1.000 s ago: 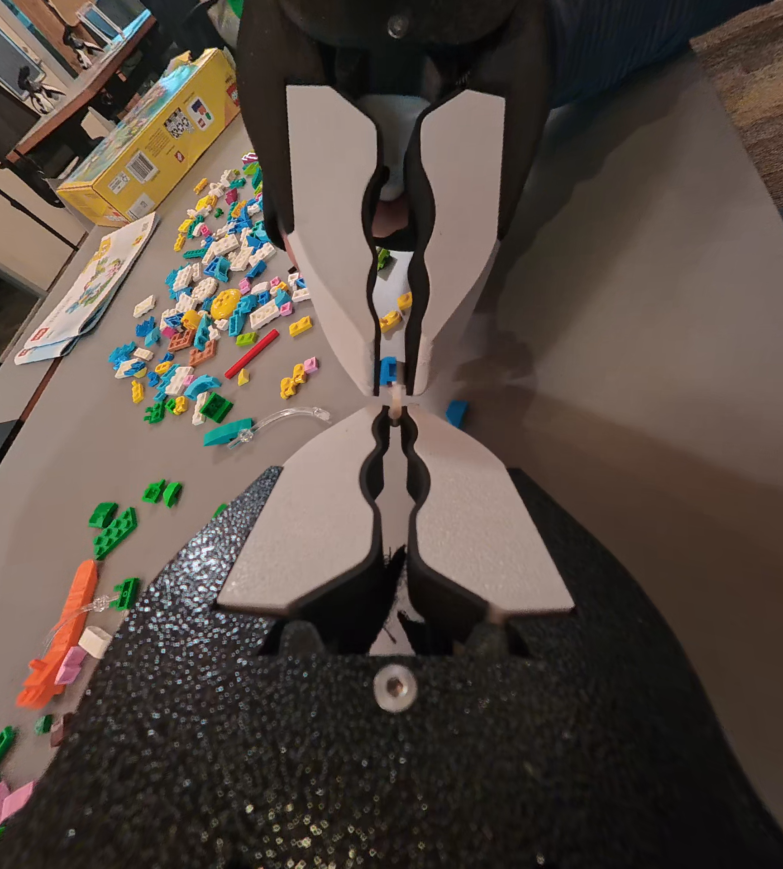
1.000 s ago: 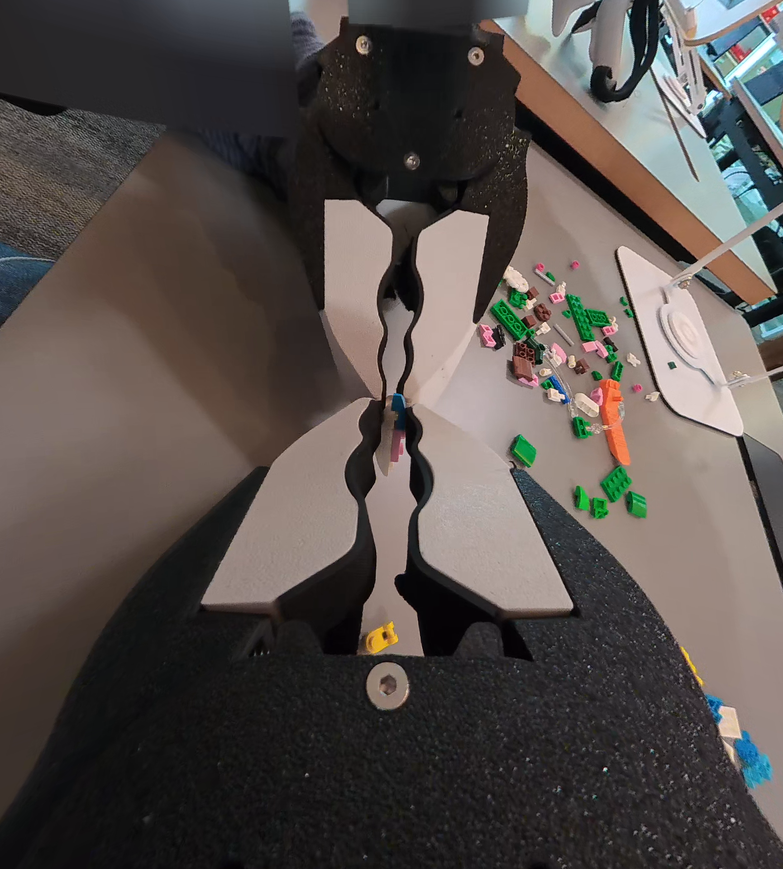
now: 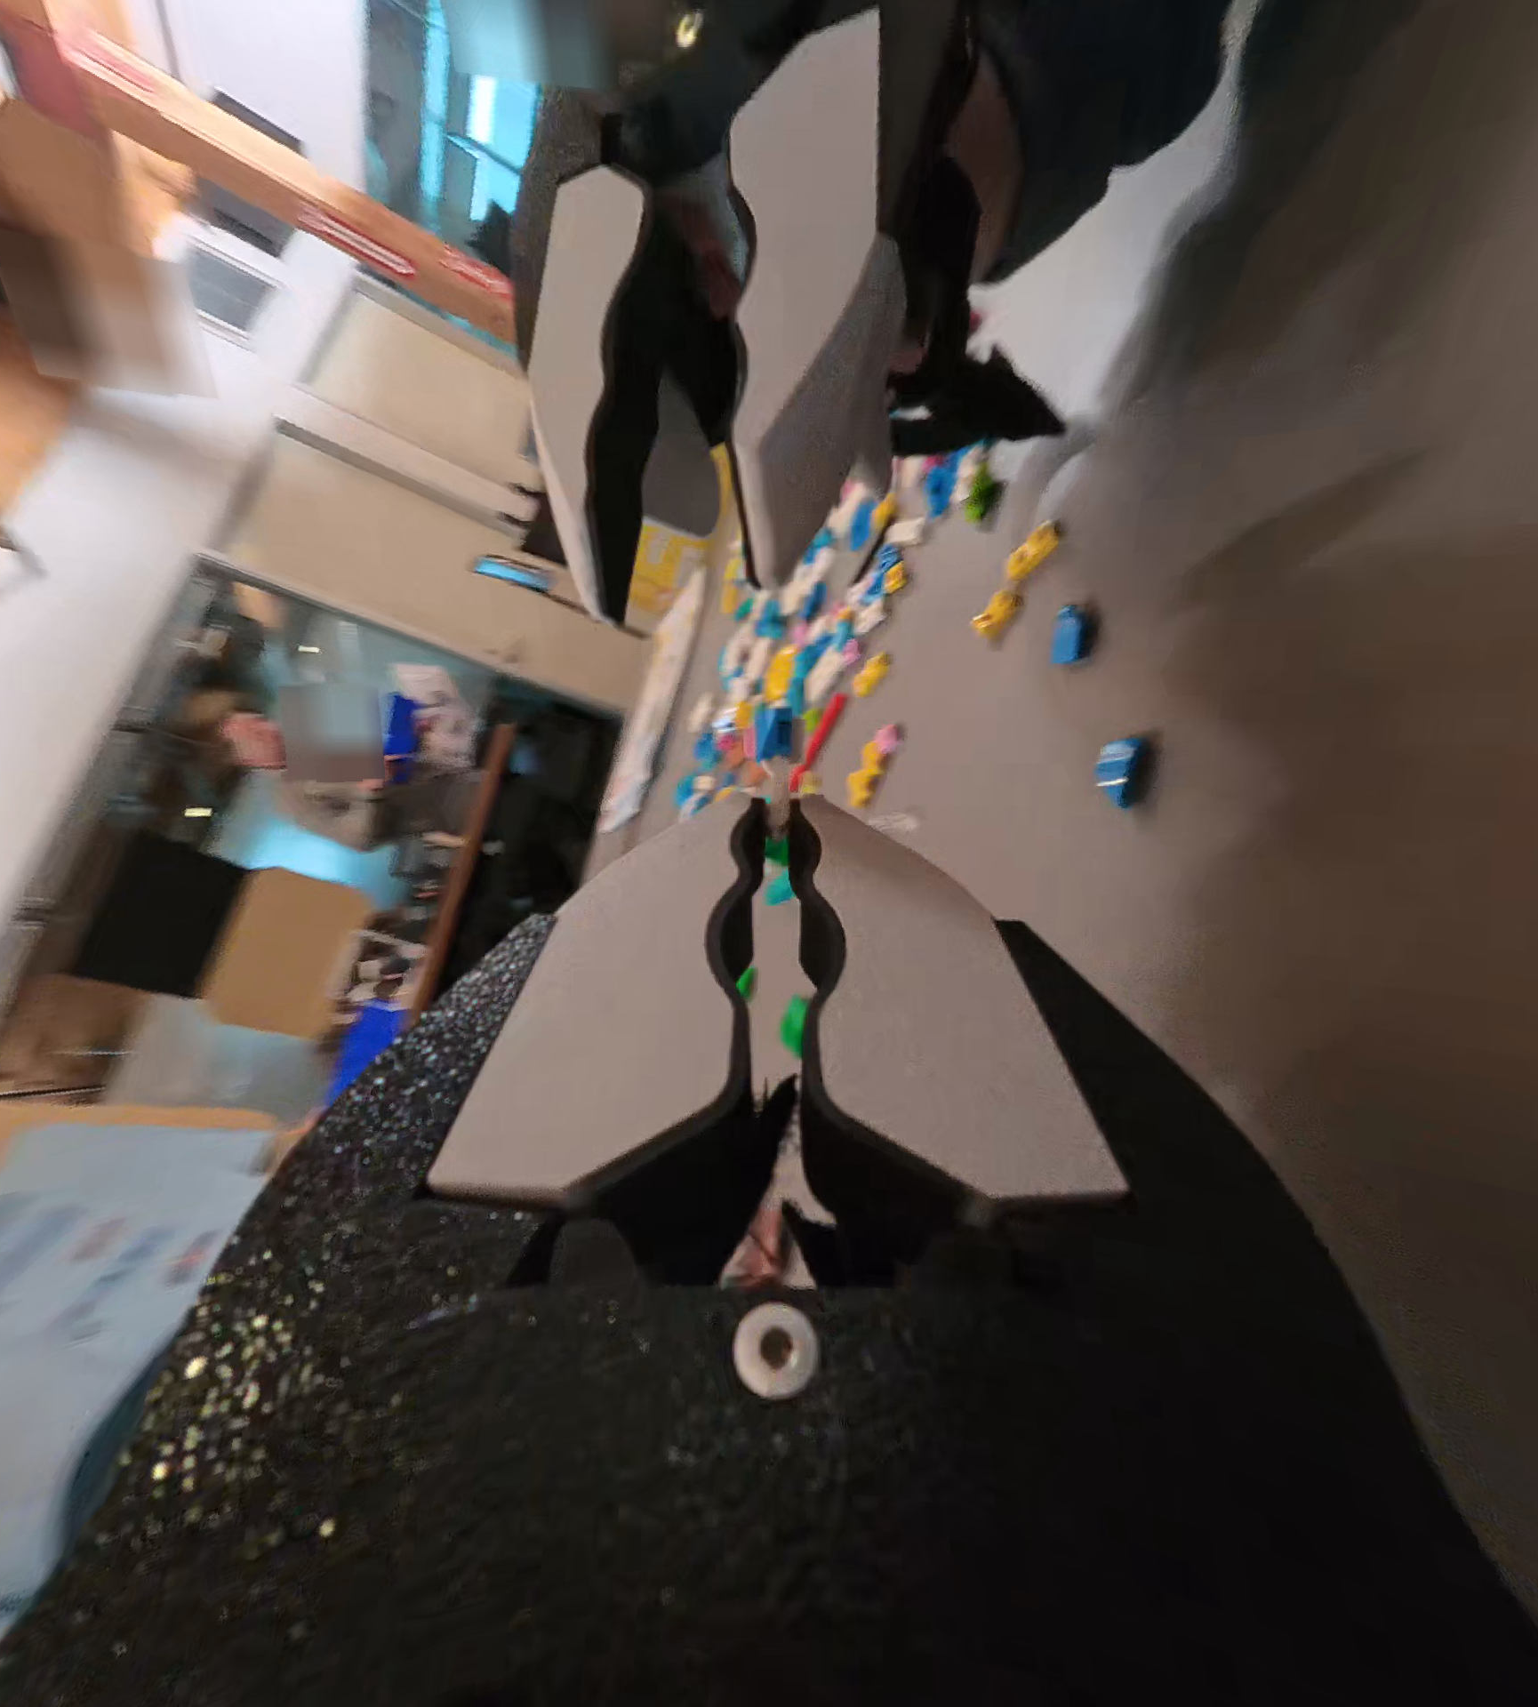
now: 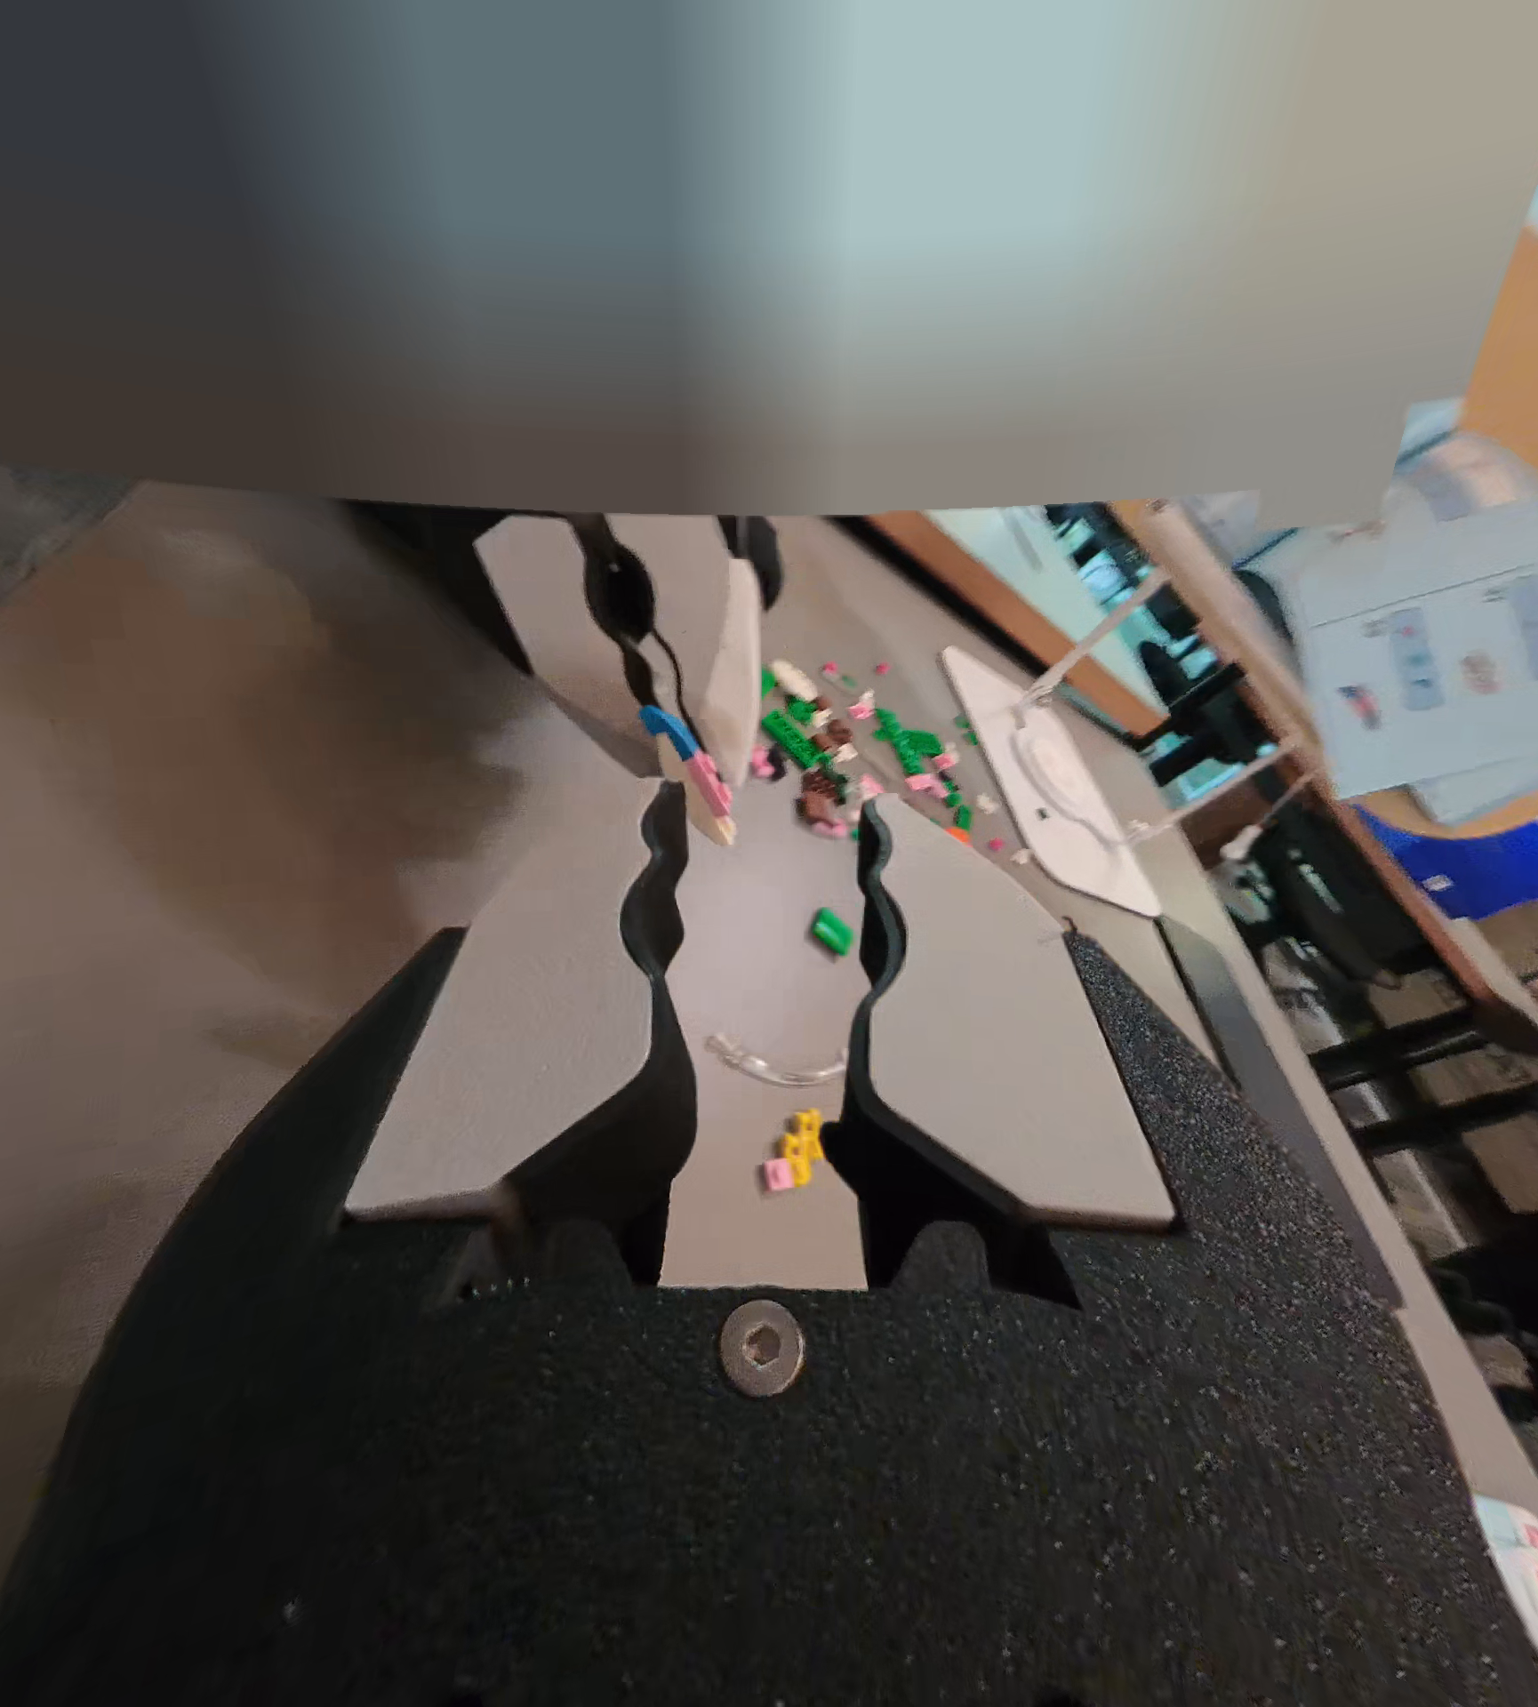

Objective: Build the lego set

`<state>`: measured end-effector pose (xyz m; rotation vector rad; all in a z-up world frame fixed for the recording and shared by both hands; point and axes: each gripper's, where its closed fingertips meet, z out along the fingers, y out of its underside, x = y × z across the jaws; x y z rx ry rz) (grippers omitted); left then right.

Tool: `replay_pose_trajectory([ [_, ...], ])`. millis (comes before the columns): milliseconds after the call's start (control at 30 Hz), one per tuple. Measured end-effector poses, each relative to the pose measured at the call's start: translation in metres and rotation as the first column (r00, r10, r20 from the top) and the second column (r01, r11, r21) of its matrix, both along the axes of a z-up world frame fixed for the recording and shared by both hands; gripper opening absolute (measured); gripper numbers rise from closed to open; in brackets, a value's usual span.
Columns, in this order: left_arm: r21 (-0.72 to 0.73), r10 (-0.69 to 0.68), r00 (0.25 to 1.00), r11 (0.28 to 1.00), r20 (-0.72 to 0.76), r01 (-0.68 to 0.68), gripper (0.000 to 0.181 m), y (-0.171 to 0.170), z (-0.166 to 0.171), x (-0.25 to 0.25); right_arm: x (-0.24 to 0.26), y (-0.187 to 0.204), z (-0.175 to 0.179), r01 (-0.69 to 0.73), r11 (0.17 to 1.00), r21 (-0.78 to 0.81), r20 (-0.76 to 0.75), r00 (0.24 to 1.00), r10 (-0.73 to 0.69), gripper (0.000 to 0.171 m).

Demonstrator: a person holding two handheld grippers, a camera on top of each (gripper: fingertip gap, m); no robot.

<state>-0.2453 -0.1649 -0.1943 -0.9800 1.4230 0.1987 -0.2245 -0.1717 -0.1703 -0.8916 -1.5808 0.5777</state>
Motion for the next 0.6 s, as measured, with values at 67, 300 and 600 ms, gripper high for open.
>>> replay_pose_trajectory([
  [67, 0.145, 0.064, 0.998, 0.988, -0.029, -0.059, 0.004, 0.004, 0.008, -0.004, 0.007, 0.008, 0.011, 0.035, 0.999, 0.002, -0.085, 0.996, -0.035, 0.035],
  [300, 0.419, 0.181, 0.976, 0.901, -0.123, -0.114, 0.004, 0.005, 0.017, -0.007, 0.022, 0.036, 0.029, 0.222, 0.974, 0.039, -0.300, 0.933, -0.201, 0.033],
  [600, 0.449, 0.184, 0.974, 0.887, -0.132, -0.107, 0.004, 0.004, 0.017, -0.005, 0.024, 0.048, 0.021, 0.263, 0.965, 0.001, -0.311, 0.917, -0.250, 0.028],
])
